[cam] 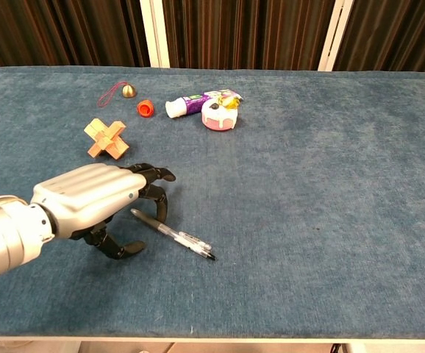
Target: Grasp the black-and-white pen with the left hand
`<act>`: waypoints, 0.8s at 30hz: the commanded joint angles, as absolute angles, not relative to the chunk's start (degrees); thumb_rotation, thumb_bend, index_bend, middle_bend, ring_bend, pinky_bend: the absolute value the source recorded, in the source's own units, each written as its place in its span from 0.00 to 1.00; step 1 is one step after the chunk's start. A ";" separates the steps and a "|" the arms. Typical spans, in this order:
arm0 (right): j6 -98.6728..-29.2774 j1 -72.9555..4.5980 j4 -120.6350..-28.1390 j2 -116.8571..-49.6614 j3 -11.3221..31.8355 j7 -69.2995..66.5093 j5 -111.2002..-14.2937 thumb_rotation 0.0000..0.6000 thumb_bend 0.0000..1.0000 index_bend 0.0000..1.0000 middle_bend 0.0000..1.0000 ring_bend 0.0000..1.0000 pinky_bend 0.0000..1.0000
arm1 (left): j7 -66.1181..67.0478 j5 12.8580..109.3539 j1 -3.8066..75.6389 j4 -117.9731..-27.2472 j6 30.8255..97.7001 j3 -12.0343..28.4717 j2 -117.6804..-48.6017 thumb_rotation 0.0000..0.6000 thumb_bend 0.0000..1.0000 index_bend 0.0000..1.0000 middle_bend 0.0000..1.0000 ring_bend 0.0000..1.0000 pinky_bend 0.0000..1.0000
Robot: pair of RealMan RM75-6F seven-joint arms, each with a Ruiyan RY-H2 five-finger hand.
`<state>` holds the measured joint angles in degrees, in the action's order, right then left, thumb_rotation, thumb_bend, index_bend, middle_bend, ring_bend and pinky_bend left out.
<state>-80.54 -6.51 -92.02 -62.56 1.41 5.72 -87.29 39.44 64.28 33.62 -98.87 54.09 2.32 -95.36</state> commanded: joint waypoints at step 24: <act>-80.41 -6.46 -92.38 -62.39 1.50 5.08 -86.78 1.00 0.36 0.20 0.12 0.03 0.05 | 35.38 64.36 35.19 -101.23 57.71 1.78 -93.79 1.00 0.48 0.56 0.13 0.03 0.18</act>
